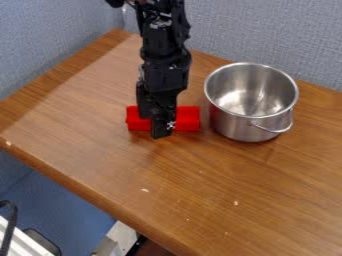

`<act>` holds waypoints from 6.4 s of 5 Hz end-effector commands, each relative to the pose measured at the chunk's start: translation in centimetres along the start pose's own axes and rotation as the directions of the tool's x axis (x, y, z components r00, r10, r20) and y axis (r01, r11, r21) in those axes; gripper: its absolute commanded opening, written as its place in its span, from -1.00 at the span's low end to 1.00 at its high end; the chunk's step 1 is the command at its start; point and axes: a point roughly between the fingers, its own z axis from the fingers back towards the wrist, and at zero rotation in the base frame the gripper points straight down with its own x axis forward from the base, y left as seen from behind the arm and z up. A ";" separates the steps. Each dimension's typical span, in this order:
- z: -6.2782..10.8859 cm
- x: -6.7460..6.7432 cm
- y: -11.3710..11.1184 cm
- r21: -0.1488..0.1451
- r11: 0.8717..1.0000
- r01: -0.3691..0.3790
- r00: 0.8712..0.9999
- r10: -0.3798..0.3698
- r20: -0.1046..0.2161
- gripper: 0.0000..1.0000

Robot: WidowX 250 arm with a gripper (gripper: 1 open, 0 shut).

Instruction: Put the red object in the metal pot

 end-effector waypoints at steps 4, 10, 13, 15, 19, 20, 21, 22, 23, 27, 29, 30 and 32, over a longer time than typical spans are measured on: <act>0.4 0.2 0.3 0.031 0.999 -0.018 1.000 0.017 0.005 -1.00; -0.4 0.2 0.8 0.031 0.996 -0.080 0.997 0.080 -0.012 -1.00; -0.8 0.2 1.0 0.030 0.994 -0.108 0.994 0.109 -0.017 -1.00; -1.0 0.2 1.0 0.028 0.992 -0.126 0.992 0.127 -0.020 -1.00; -1.5 0.2 1.2 0.026 0.987 -0.160 0.987 0.160 -0.026 -1.00; -1.6 0.2 1.2 0.025 0.985 -0.169 0.985 0.169 -0.028 -1.00; -1.8 0.2 1.2 0.025 0.984 -0.177 0.984 0.178 -0.030 -1.00; -1.9 0.2 1.3 0.023 0.982 -0.188 0.982 0.188 -0.030 -1.00; -2.0 0.2 1.3 0.021 0.980 -0.198 0.980 0.198 -0.030 -1.00; -2.4 0.2 1.6 0.019 0.970 -0.241 0.970 0.242 -0.030 -1.00; -2.5 0.2 1.7 0.020 0.965 -0.263 0.964 0.263 -0.029 -1.00; -2.5 0.2 1.7 0.020 0.961 -0.275 0.961 0.275 -0.028 -1.00; -2.7 0.2 1.9 0.021 0.955 -0.297 0.954 0.297 -0.026 -1.00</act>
